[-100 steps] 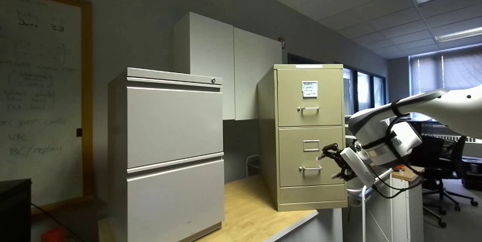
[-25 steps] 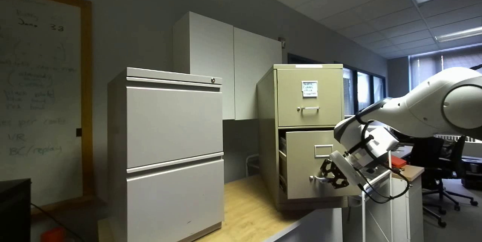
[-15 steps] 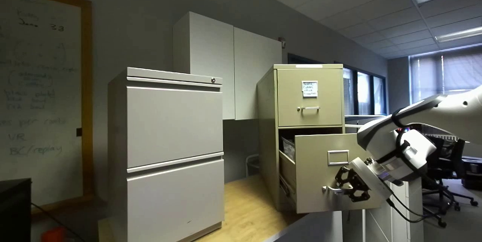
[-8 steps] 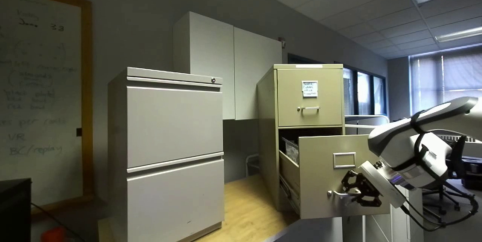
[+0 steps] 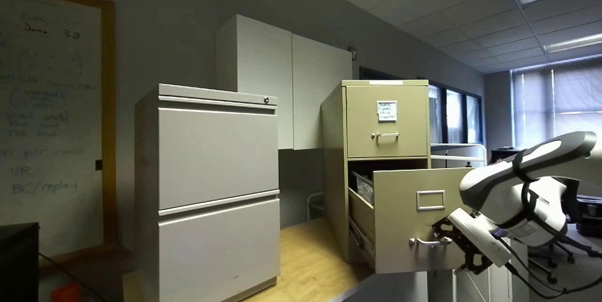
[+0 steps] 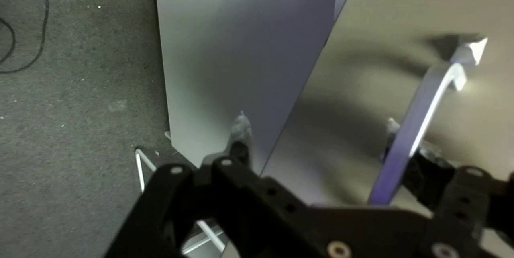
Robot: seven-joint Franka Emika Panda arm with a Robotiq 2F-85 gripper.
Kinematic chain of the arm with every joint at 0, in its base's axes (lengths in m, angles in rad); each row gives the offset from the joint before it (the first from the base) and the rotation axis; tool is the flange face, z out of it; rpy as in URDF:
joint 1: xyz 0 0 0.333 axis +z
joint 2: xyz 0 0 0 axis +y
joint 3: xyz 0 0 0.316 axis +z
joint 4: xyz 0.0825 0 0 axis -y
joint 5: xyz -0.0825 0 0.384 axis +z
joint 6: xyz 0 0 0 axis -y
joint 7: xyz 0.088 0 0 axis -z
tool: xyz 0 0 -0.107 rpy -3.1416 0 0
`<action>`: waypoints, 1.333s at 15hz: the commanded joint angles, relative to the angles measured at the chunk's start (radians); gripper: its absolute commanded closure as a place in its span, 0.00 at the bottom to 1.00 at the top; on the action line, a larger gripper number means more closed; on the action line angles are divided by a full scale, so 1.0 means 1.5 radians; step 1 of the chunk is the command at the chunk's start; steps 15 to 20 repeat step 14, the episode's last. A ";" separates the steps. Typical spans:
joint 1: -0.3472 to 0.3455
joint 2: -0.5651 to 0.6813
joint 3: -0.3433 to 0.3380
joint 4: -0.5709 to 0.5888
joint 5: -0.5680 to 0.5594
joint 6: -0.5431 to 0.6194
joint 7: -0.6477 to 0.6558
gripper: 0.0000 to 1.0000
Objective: Open the bottom drawer of the file cabinet on the right
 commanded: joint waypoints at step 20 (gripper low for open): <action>-0.257 -0.105 0.185 0.001 0.003 0.010 0.115 0.00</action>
